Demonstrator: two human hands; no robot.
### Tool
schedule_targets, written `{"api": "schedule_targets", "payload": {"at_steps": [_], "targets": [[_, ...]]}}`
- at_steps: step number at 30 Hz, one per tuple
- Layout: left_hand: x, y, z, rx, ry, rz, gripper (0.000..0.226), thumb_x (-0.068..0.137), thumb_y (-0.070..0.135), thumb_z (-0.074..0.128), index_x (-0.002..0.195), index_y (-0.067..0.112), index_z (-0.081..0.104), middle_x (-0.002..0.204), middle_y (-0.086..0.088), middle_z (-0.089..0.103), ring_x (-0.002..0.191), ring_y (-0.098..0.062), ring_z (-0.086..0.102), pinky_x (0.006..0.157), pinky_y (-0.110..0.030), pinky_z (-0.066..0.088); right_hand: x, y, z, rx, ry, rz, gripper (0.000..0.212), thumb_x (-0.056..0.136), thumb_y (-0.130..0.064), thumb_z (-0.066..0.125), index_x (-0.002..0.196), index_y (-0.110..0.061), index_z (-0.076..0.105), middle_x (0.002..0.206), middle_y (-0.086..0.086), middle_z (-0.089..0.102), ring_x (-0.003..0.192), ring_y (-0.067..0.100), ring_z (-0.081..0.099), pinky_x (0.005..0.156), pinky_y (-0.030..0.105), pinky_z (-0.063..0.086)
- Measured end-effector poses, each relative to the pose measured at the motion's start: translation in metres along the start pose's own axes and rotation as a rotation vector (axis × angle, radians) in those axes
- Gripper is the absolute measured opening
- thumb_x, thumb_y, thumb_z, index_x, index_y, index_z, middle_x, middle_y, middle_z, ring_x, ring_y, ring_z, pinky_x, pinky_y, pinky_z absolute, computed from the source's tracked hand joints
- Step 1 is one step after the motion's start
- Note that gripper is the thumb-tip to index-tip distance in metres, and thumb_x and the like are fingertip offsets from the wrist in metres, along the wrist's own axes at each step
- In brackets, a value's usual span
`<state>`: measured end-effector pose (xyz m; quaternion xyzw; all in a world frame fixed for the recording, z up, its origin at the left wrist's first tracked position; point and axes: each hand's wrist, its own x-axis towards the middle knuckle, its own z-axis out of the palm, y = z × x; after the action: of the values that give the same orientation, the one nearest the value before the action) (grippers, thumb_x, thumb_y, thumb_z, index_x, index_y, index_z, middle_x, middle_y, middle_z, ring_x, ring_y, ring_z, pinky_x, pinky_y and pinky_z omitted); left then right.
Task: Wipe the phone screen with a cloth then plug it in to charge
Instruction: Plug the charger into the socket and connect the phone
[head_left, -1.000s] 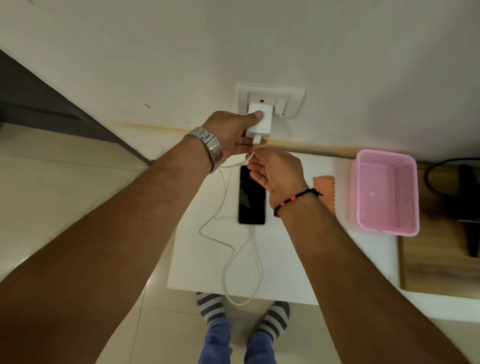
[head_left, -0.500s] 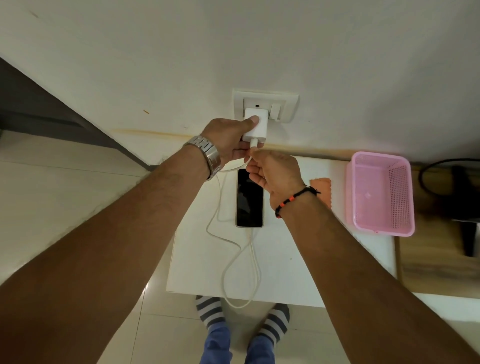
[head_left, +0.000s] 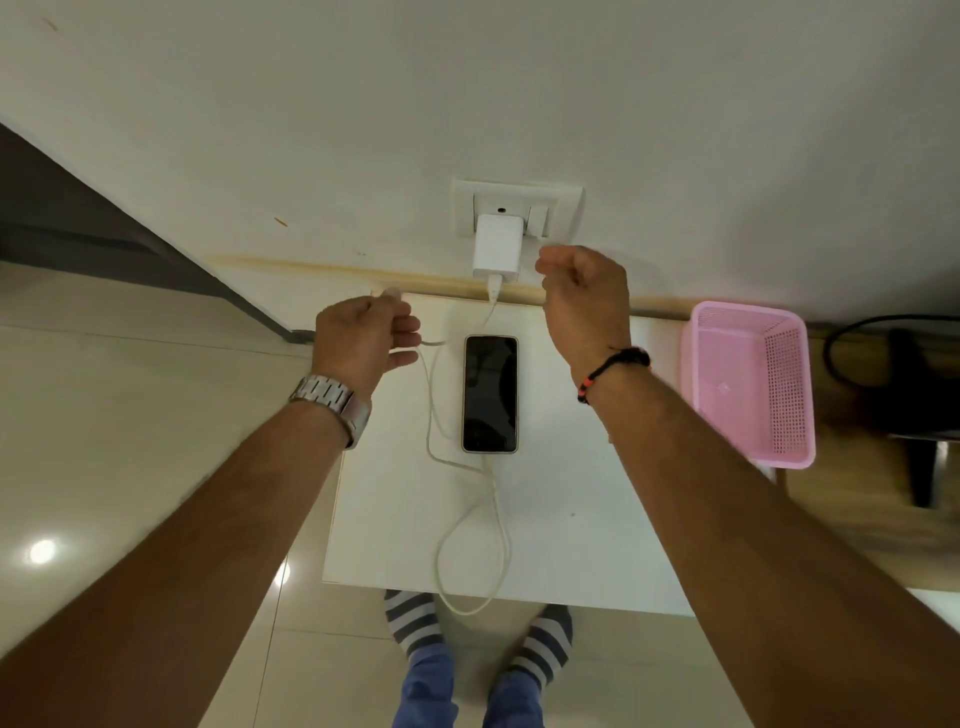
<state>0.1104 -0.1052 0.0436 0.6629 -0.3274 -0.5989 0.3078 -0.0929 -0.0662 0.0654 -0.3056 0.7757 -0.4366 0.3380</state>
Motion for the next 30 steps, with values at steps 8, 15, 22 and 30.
{"api": "schedule_targets", "payload": {"at_steps": [8, 15, 22, 30], "targets": [[-0.008, -0.026, -0.009, -0.041, 0.036, -0.072, 0.02, 0.1, 0.015, 0.059, 0.092, 0.004, 0.072, 0.086, -0.015, 0.074, 0.08, -0.03, 0.071, 0.08, -0.046, 0.063, 0.023, -0.009, 0.01, -0.037, -0.075, 0.031, 0.034, 0.093, -0.003, 0.046, 0.109, -0.01, 0.075, 0.114, 0.006, 0.074, 0.112, 0.023, 0.065, 0.101, 0.046, 0.053], [-0.007, -0.046, -0.014, 0.002, 0.03, -0.108, 0.02, 0.1, 0.013, 0.057, 0.09, 0.005, 0.072, 0.088, -0.016, 0.074, 0.078, -0.029, 0.07, 0.075, -0.043, 0.063, 0.028, -0.013, 0.007, -0.019, -0.127, 0.02, 0.033, 0.095, 0.0, 0.048, 0.115, -0.008, 0.073, 0.117, 0.006, 0.073, 0.114, 0.021, 0.064, 0.103, 0.045, 0.052], [-0.004, -0.074, -0.017, 0.048, 0.03, -0.201, 0.015, 0.098, 0.015, 0.064, 0.092, 0.004, 0.073, 0.09, -0.017, 0.074, 0.078, -0.03, 0.071, 0.076, -0.045, 0.063, 0.005, 0.021, -0.008, -0.024, -0.119, 0.108, 0.021, 0.091, -0.008, 0.058, 0.097, -0.007, 0.077, 0.102, 0.01, 0.076, 0.102, 0.024, 0.069, 0.095, 0.045, 0.057], [0.013, -0.102, -0.021, 0.133, 0.024, -0.297, 0.018, 0.098, 0.017, 0.065, 0.098, 0.0, 0.07, 0.089, -0.016, 0.073, 0.077, -0.03, 0.068, 0.069, -0.04, 0.061, -0.014, 0.07, -0.021, 0.025, -0.115, 0.308, 0.022, 0.095, -0.011, 0.057, 0.107, -0.008, 0.075, 0.101, 0.006, 0.076, 0.099, 0.022, 0.071, 0.087, 0.033, 0.06]]}}
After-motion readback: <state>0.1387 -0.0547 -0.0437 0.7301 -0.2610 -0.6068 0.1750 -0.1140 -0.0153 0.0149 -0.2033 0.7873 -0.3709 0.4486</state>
